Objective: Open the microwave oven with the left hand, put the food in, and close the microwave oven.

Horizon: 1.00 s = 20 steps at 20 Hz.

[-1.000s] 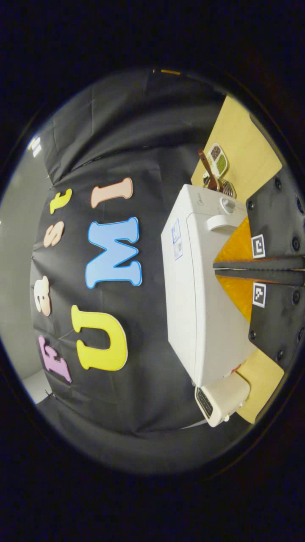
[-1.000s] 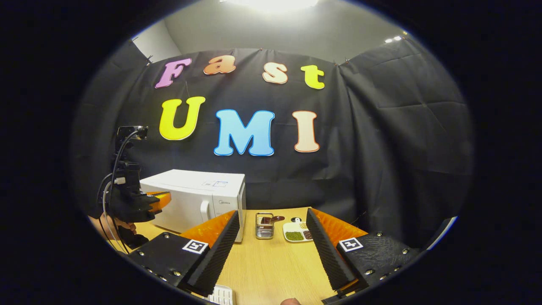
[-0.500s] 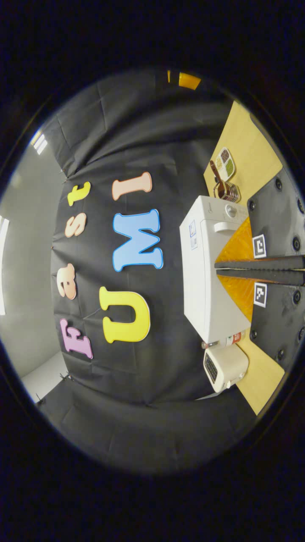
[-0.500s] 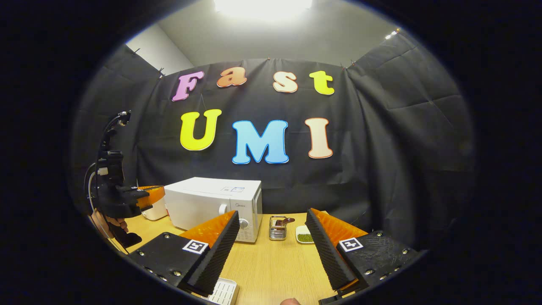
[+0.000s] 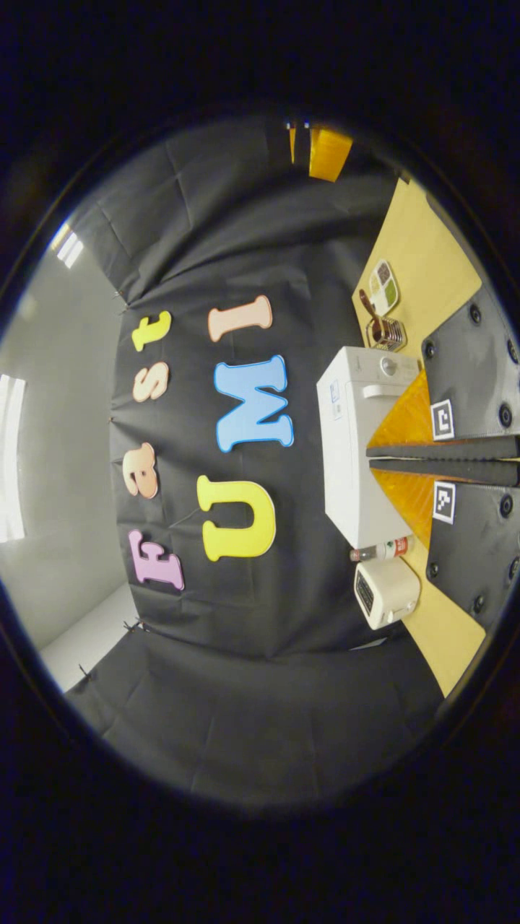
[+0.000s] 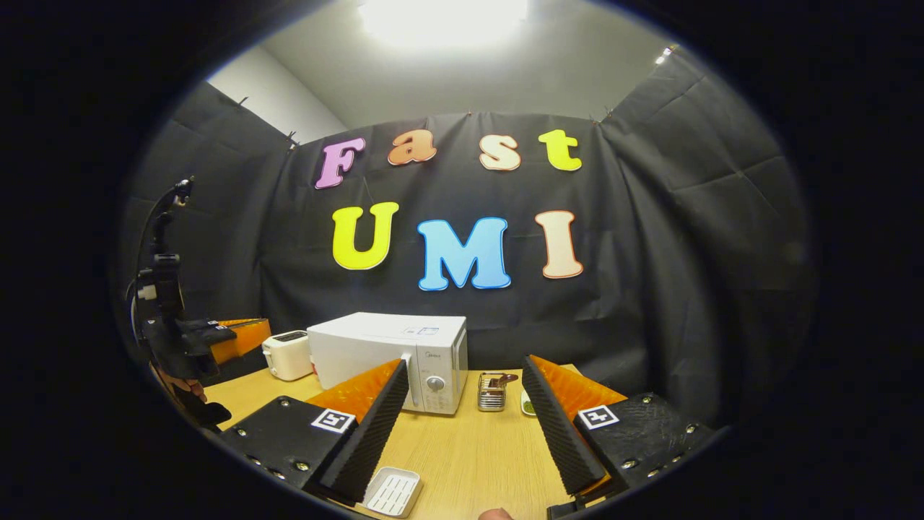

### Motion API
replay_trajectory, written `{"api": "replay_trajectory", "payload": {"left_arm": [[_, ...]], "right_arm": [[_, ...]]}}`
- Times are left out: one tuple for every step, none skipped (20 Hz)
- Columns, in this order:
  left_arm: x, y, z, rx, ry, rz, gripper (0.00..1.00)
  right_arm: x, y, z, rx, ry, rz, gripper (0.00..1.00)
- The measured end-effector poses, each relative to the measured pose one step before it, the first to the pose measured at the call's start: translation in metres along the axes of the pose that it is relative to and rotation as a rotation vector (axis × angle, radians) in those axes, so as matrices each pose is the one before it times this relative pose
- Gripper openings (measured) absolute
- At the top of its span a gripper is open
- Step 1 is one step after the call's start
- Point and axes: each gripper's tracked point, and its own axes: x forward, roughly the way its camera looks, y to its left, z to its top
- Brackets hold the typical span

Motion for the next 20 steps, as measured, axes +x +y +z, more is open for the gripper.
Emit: {"api": "replay_trajectory", "payload": {"left_arm": [[-0.00803, 0.00133, 0.00091, -0.00591, 0.00092, -0.0003, 0.07], [-0.00533, 0.00207, 0.00086, -0.00094, 0.00369, -0.00507, 0.07], [-0.00218, 0.00273, -0.00116, 0.00362, -0.0001, 0.00005, 0.07], [-0.00407, 0.00402, 0.00074, 0.00529, -0.0023, 0.00051, 0.07], [-0.0065, 0.00384, 0.00255, 0.00328, -0.00047, 0.00298, 0.07], [-0.00457, 0.00381, 0.00142, 0.0002, 0.00057, 0.00295, 0.07], [-0.00428, 0.00151, 0.00111, -0.0006, 0.00147, -0.00328, 0.07], [-0.00512, 0.00193, 0.0025, 0.00097, -0.00603, -0.00009, 0.07], [-0.0052, 0.00406, 0.00354, 0.00145, -0.00923, 0.00068, 0.07], [-0.00534, 0.00235, 0.00335, 0.00234, -0.00669, -0.00031, 0.07], [-0.00573, 0.00155, 0.00192, 0.0063, -0.00429, -0.00134, 0.07], [-0.00418, 0.00257, 0.001, 0.00408, -0.00133, 0.00137, 0.08], [-0.00334, 0.0005, -0.00075, 0.00106, 0.00147, 0.00122, 0.24], [-0.00001, 0.0018, -0.00045, -0.00737, -0.00109, 0.00082, 0.39], [-0.00493, 0.00188, 0.00056, -0.01032, -0.0011, 0.00559, 0.41], [-0.00228, 0.00227, -0.0004, -0.01185, 0.00323, 0.00267, 0.43], [-0.00132, 0.00123, -0.00115, -0.00817, 0.00029, 0.0034, 0.45], [-0.00158, 0.00257, -0.00069, -0.00228, -0.00065, 0.00752, 0.47], [-0.00128, 0.00312, -0.0012, 0.00175, 0.00005, 0.00645, 0.49], [-0.00068, 0.00122, -0.00077, 0.00101, 0.00035, 0.00334, 0.51]], "right_arm": [[-0.0001, 0.00138, 0.00185, 0.00302, -0.00322, -0.00195, 0.96], [-0.00101, 0.00255, 0.0009, 0.0067, -0.00001, -0.00043, 0.96], [-0.00156, 0.00304, 0.0027, 0.00606, -0.00417, 0.00002, 0.96], [-0.00178, 0.00182, 0.00248, -0.00024, -0.00453, -0.00492, 0.96], [-0.0017, 0.00222, 0.00103, -0.00375, -0.00127, -0.0028, 0.96], [-0.0029, 0.00283, 0.00219, -0.00432, -0.00518, -0.00339, 0.96], [-0.0015, 0.00245, 0.00065, -0.00183, -0.00267, -0.00275, 0.96], [-0.00283, 0.00345, 0.00092, 0.00005, -0.00296, -0.00272, 0.96], [-0.00105, 0.00252, 0.00031, 0.00128, -0.00178, -0.0042, 0.96], [-0.00201, 0.00327, -0.00052, 0.00294, -0.00155, -0.00286, 0.96], [-0.00178, 0.00246, -0.00002, 0.00131, -0.00032, -0.00117, 0.96], [-0.00139, 0.00273, -0.00091, -0.00103, -0.00095, -0.00168, 0.96], [-0.00128, 0.00269, -0.00025, -0.00333, -0.00029, -0.001, 0.96], [-0.00183, 0.00231, -0.00051, -0.00287, 0.00001, 0.00044, 0.96], [-0.00064, 0.00208, -0.0008, -0.00242, 0.00221, 0.0008, 0.96], [-0.00097, 0.00275, 0.00043, -0.0015, -0.00046, 0.00141, 0.96], [-0.00013, 0.0013, 0.00064, -0.00288, -0.00115, 0.00035, 0.96], [0.00389, 0.00122, 0.00184, -0.00271, -0.00048, -0.00088, 0.96], [0.00035, 0.00149, 0.00162, -0.00202, -0.00069, -0.00016, 0.96], [-0.00003, 0.00141, -0.00031, -0.00181, 0.00017, -0.00041, 0.96]]}}
